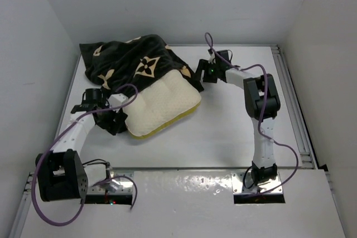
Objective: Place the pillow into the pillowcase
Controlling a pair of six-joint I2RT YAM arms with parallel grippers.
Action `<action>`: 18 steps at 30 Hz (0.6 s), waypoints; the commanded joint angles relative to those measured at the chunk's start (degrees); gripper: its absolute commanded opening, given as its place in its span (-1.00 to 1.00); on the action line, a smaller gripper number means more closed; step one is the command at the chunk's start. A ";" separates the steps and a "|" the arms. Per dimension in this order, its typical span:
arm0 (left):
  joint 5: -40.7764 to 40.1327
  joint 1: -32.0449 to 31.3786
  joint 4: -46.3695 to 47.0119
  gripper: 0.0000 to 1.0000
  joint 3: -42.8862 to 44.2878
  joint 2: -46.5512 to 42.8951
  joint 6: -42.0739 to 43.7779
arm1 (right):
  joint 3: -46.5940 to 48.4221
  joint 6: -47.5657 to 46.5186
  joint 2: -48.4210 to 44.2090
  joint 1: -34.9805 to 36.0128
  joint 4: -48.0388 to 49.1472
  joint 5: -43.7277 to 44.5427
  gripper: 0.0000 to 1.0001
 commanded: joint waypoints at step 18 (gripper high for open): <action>8.87 -2.37 23.44 -1.00 -5.25 11.02 -0.87 | 0.63 1.77 2.01 6.39 -9.37 10.96 -0.96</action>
